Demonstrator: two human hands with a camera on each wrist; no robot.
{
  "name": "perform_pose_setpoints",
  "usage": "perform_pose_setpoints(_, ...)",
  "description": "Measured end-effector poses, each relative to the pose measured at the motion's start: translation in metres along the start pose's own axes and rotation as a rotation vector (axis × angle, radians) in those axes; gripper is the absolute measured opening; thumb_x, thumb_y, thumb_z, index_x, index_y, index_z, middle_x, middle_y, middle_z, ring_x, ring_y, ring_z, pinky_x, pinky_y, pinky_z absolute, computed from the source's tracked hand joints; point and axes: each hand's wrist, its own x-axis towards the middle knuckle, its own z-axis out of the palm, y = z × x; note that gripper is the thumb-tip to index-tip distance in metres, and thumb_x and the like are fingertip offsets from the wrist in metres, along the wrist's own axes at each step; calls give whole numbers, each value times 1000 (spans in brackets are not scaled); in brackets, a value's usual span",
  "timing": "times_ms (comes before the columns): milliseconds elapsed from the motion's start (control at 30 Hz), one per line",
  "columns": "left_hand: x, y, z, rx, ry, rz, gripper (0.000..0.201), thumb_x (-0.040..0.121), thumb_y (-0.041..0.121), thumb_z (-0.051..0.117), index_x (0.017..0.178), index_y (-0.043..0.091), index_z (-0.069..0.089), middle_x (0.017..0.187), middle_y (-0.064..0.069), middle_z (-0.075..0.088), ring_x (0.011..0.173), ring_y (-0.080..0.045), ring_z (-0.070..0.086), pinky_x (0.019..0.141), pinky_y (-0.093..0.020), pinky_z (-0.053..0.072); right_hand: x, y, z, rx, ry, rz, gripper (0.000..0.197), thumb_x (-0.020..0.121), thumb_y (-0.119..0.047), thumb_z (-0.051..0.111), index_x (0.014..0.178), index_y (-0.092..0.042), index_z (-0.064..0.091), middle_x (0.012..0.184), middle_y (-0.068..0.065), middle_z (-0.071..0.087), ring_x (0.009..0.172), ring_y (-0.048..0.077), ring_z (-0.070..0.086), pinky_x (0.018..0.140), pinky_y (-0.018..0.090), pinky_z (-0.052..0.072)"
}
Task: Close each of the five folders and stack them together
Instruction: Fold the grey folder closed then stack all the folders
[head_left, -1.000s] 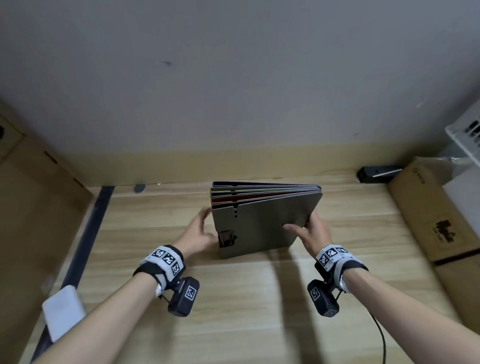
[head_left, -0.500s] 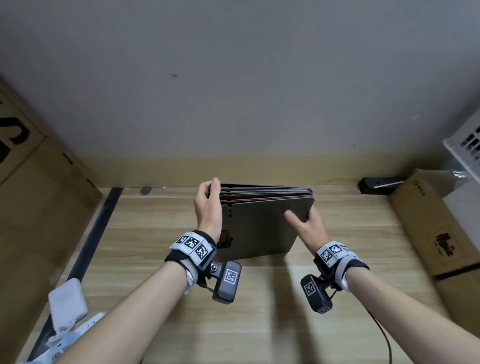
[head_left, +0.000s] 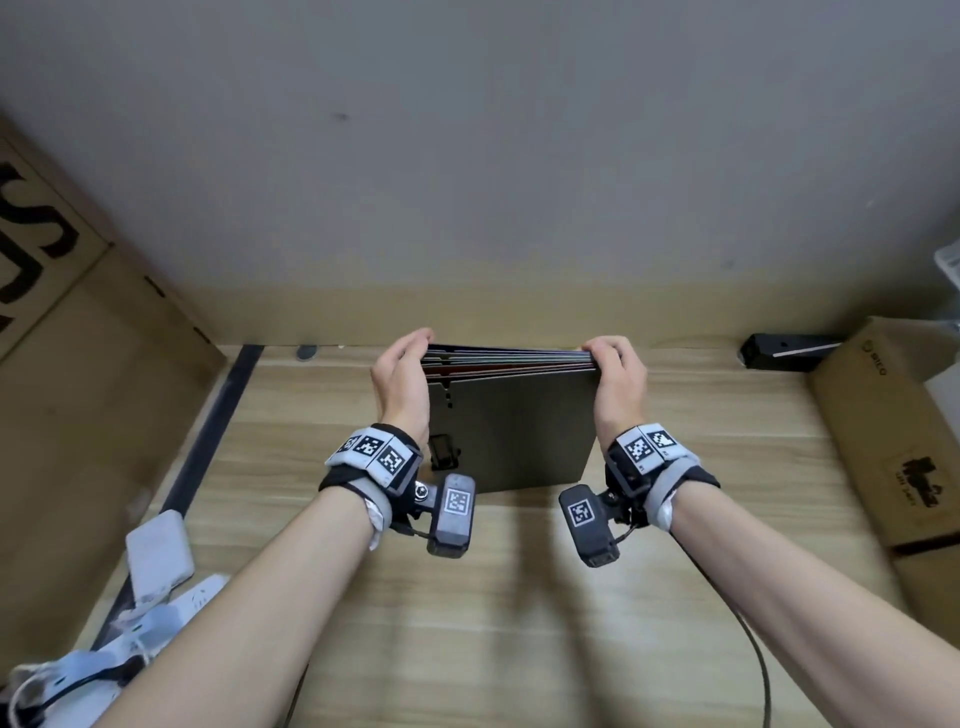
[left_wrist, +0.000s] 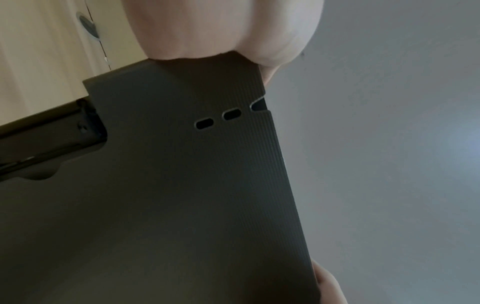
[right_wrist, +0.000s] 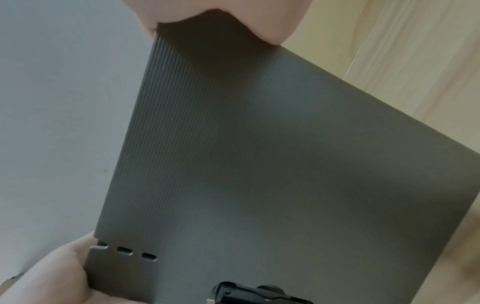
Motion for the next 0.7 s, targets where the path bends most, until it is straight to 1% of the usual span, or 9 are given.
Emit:
perform_pose_setpoints(100, 0, -6, -2, -33, -29, 42, 24, 93, 16, 52, 98, 14, 76, 109, -5, 74, 111, -21, 65, 107, -44, 45, 4, 3, -2, 39, -56, -20, 20, 88, -29, 51, 79, -13, 59, 76, -3, 55, 72, 8, 47, 72, 26, 37)
perform_pose_setpoints(167, 2, -8, -4, -44, -95, 5, 33, 90, 47, 56, 99, 23, 76, 118, -5, 71, 119, -24, 61, 108, -51, 41, 8, 6, 0, 64, -73, -3, 29, 94, -39, 49, 74, -19, 48, 74, -5, 43, 71, 10, 38, 69, 28, 32)
perform_pose_setpoints(200, 7, -11, -6, -32, -128, -34, 49, 82, 67, 55, 103, 27, 75, 126, -5, 67, 124, -26, 57, 110, -54, 38, 10, 6, 2, 67, -84, 9, 32, 95, -45, 48, 74, -21, 45, 75, -7, 42, 72, 11, 37, 69, 28, 33)
perform_pose_setpoints(267, 14, -13, -11, 15, -202, -42, 75, 69, 85, 53, 119, 32, 67, 138, -5, 58, 132, -25, 49, 113, -54, 33, 13, 6, 4, 50, -108, 14, 31, 91, -54, 49, 81, -24, 49, 82, -10, 50, 76, 8, 46, 73, 23, 38)
perform_pose_setpoints(367, 16, -29, -23, 218, -308, -18, 90, 71, 66, 72, 145, 25, 41, 147, -1, 50, 135, -18, 45, 116, -41, 31, 10, 21, -1, -32, -161, -13, 26, 85, -50, 61, 101, -30, 56, 100, -12, 66, 91, -2, 63, 87, 22, 46)
perform_pose_setpoints(467, 20, -62, -46, 483, -508, 25, 82, 68, 33, 88, 137, 21, 46, 119, 12, 64, 111, -6, 62, 100, -28, 47, -2, 50, -15, -120, -240, 11, 48, 80, -36, 72, 123, -22, 54, 120, -2, 67, 110, 11, 64, 95, 29, 50)
perform_pose_setpoints(533, 27, -81, -59, 667, -622, 47, 74, 72, 14, 83, 134, 17, 43, 103, 20, 58, 101, -9, 61, 87, -17, 44, -11, 69, -21, -210, -276, 27, 54, 83, -21, 74, 130, -16, 50, 124, -2, 65, 110, 2, 63, 93, 20, 50)
perform_pose_setpoints(600, 34, -90, -66, 765, -674, 74, 65, 75, 12, 80, 131, 18, 48, 98, 19, 55, 98, -13, 55, 75, -11, 39, -17, 80, -23, -276, -282, 41, 48, 85, -6, 71, 129, -11, 50, 120, -2, 63, 101, -12, 62, 85, 9, 48)
perform_pose_setpoints(700, 51, -95, -68, 758, -709, 115, 59, 72, 16, 83, 123, 23, 56, 105, 14, 61, 102, -10, 58, 83, -18, 40, -15, 90, -22, -342, -220, 70, 47, 85, -6, 70, 128, -10, 51, 119, -1, 64, 100, -12, 62, 88, 13, 50)
